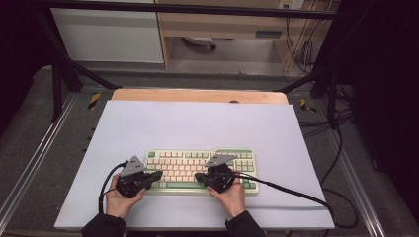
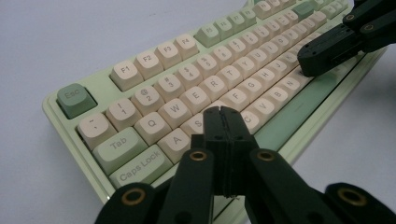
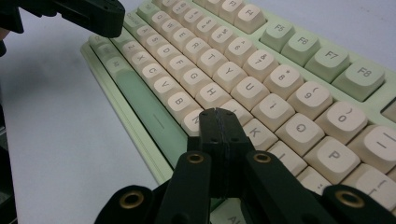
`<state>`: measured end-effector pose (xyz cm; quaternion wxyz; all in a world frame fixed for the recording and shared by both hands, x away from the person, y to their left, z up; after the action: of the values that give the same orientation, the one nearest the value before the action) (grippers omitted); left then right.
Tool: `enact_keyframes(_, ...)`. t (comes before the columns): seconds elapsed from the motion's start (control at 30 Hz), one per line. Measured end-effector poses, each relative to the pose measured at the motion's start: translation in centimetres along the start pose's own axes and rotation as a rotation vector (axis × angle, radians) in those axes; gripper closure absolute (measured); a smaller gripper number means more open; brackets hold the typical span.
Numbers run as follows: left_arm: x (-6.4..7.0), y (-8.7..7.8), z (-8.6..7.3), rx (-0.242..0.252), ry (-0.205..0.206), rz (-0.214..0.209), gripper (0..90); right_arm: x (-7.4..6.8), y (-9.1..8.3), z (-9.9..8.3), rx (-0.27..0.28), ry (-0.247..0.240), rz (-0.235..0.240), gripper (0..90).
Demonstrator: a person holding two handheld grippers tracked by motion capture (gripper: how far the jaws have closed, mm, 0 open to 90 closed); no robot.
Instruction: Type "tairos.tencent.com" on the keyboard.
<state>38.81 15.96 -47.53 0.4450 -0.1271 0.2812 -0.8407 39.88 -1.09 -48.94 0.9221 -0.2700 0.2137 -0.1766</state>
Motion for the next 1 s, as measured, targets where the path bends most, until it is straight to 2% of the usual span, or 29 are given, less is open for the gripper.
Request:
enact_keyframes(0.3,0.0,0.0,0.0,0.001,0.000,-0.001,89.9,0.0,0.1,-0.1,0.000,0.003,0.004,90.0)
enact_keyframes(0.53,0.0,-0.2,0.1,0.007,-0.002,-0.002,89.9,-0.2,-1.3,0.7,0.016,-0.020,-0.005,90.0)
enact_keyframes(0.67,-0.1,-0.5,0.3,0.017,-0.005,-0.001,89.8,0.1,-2.8,0.8,0.025,-0.019,-0.021,90.0)
enact_keyframes(0.8,-0.4,-0.8,0.4,0.011,-0.004,-0.009,87.8,1.0,-4.9,0.3,0.044,-0.001,-0.045,89.4)
enact_keyframes(0.87,-0.4,-0.9,0.3,-0.005,0.006,-0.020,83.2,1.6,-6.2,-0.2,0.058,0.001,-0.066,86.6)
enact_keyframes(1.0,-1.2,-1.3,0.1,-0.005,0.015,-0.006,71.3,2.7,-8.6,-1.5,0.077,0.026,-0.087,77.5)
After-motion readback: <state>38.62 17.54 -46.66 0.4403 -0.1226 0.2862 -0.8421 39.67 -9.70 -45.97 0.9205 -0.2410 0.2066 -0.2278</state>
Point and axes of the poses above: each handheld gripper's, and its own axes: y roughly forward along the jaws, z roughly out of its top, x roughly to its right, the point moved 9 cm from there along y, roughly forward along the jaws, and after that the axes turned 12 degrees about z, right-handed, at the moved point
